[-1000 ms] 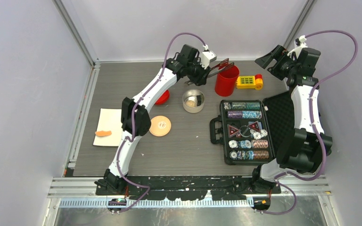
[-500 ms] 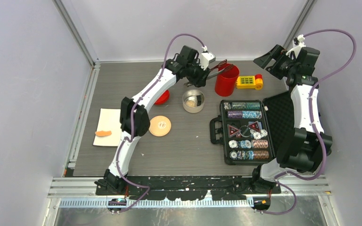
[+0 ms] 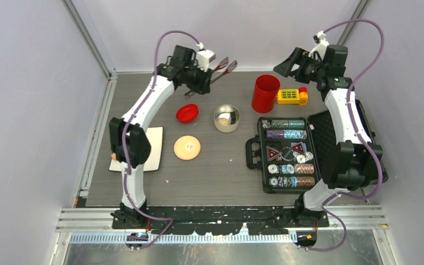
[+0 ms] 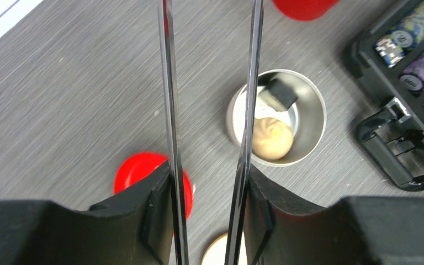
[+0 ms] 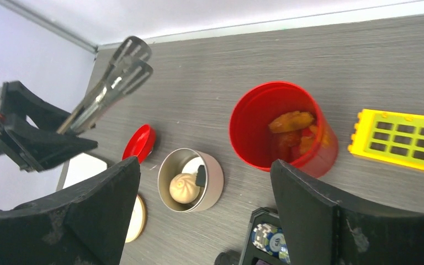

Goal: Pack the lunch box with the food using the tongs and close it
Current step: Pick up the fake food from the plate.

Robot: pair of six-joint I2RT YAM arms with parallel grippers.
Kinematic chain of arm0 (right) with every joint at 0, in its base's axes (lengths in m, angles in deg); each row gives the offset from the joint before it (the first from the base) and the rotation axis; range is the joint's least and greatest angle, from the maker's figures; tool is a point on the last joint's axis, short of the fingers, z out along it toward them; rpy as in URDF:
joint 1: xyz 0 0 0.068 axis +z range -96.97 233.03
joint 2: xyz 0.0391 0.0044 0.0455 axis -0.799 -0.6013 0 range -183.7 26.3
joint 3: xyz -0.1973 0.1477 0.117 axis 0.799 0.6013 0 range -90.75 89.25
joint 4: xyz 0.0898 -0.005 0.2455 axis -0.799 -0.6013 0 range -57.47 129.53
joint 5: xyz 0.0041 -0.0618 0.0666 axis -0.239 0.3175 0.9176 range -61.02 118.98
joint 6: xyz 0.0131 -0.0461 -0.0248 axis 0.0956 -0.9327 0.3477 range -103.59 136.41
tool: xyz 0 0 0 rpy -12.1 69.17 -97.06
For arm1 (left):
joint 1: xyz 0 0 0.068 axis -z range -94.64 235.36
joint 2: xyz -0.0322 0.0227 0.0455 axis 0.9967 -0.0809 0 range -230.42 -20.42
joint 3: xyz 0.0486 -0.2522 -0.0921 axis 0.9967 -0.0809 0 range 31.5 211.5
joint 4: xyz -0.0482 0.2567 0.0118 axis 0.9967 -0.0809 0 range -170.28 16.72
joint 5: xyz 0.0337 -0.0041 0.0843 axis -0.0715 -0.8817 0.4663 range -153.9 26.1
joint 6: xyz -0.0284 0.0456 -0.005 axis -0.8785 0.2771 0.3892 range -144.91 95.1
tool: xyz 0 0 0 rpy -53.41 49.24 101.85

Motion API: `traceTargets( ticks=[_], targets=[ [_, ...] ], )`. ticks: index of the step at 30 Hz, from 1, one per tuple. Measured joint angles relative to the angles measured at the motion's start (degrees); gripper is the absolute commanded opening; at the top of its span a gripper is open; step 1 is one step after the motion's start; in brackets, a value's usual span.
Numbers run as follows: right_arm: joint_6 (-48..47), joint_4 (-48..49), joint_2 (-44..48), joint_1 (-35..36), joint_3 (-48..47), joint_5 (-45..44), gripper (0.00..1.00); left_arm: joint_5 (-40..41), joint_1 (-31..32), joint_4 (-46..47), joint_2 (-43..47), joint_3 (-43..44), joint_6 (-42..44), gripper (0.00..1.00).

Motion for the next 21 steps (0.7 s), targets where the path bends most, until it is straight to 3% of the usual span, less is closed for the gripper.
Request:
traceTargets(
  ticks=[16, 21],
  targets=[
    [-5.1, -1.9, -1.4, 10.3, -1.4, 1.7, 0.92, 0.5, -20.1, -7.3, 24.0, -25.6, 1.9, 0.46],
    [-6.8, -2.5, -1.4, 14.3, -0.7, 2.1, 0.92, -0.8, -30.3, -13.5, 33.4, -32.3, 6.5, 0.45]
  ],
)
